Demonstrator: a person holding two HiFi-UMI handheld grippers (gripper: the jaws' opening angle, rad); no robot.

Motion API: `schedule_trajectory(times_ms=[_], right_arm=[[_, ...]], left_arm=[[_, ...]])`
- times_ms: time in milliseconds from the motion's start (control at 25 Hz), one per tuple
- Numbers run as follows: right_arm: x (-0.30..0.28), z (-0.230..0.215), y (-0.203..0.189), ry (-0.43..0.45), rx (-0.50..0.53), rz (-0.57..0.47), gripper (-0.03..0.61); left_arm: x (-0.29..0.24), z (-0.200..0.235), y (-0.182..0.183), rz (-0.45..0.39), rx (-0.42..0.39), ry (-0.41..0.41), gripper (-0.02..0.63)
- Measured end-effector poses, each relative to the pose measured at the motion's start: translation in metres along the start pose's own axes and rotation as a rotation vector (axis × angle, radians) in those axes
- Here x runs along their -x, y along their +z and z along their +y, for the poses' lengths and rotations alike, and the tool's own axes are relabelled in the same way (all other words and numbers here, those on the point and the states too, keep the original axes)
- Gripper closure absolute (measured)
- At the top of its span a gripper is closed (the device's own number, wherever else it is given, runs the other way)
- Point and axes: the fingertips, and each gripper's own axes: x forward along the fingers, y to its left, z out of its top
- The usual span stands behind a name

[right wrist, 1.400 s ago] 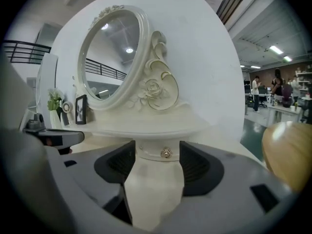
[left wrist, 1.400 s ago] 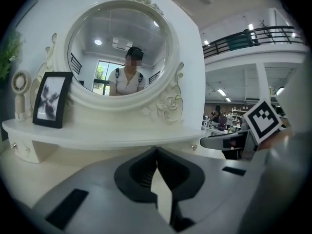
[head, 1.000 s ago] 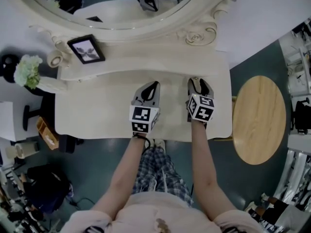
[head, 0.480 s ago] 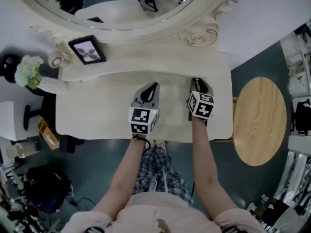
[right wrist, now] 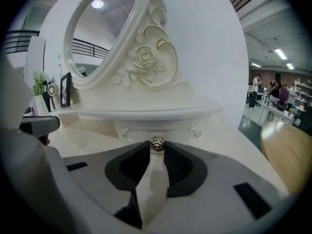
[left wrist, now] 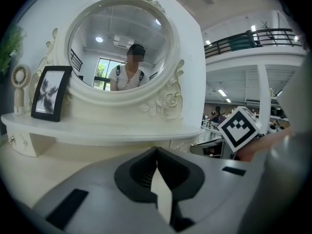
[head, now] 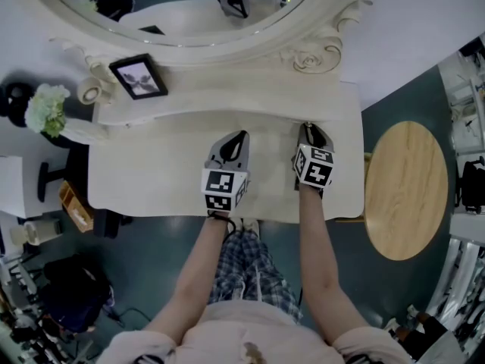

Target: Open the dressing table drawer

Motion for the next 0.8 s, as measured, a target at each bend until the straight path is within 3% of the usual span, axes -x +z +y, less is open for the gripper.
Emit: schedule_trajectory(times_ms=[800], right_arm=[[0.036, 0.005, -0.024, 0.002, -0.007, 0.003, 0.475]], left_arm=[[0.015, -0.009, -0.010, 0.004, 0.006, 0.003, 0.586]])
